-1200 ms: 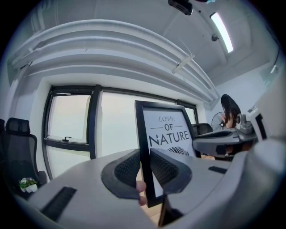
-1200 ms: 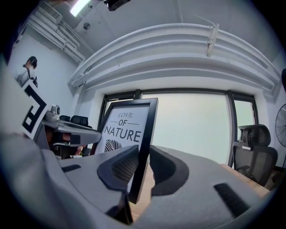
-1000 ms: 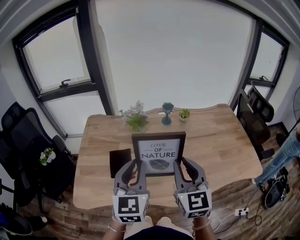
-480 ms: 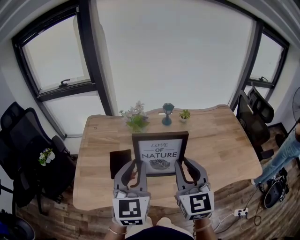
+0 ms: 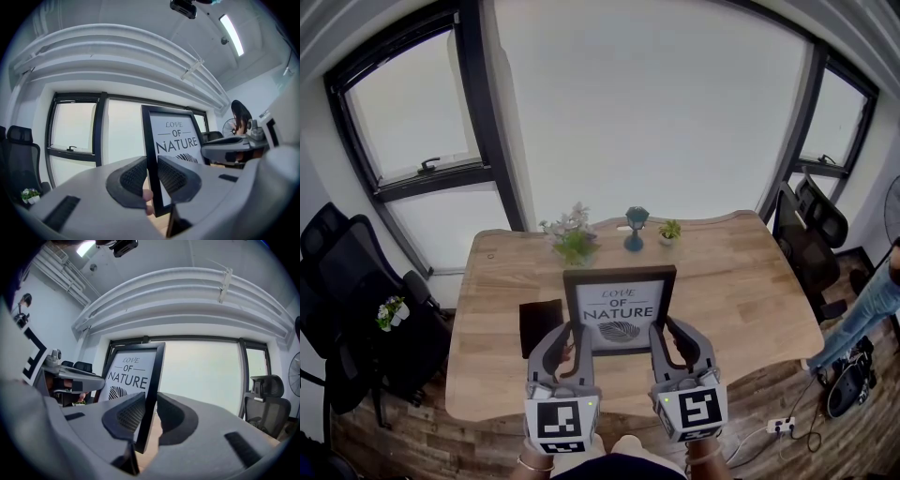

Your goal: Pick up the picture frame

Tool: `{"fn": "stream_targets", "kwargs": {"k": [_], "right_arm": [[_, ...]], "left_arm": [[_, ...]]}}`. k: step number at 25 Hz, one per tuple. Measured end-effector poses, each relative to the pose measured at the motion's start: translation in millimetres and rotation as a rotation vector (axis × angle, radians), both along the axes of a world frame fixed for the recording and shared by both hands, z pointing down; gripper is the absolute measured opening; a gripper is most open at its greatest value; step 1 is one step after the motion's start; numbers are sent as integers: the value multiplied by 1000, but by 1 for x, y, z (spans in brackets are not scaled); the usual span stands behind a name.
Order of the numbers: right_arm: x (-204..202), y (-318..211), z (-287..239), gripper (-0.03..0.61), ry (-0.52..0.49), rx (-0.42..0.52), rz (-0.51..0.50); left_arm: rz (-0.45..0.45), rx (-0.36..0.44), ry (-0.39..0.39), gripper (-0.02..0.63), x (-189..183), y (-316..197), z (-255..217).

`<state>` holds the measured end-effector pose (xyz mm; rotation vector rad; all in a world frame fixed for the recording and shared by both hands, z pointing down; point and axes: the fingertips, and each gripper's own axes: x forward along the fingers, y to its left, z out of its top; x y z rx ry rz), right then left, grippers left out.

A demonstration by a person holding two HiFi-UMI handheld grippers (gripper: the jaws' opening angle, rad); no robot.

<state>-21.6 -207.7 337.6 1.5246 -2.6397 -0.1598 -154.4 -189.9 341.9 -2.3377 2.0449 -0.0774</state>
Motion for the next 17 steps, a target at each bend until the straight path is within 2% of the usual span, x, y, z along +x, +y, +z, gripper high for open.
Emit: {"fn": "stream_targets", "kwargs": {"k": [8, 17], "right_arm": [[0, 1, 4, 78, 6, -10, 8], [-2, 6, 5, 77, 14, -12, 6]], "left_arm": [[4, -11, 10, 67, 0, 2, 5], [16, -26, 61, 66, 2, 5, 9]]}}
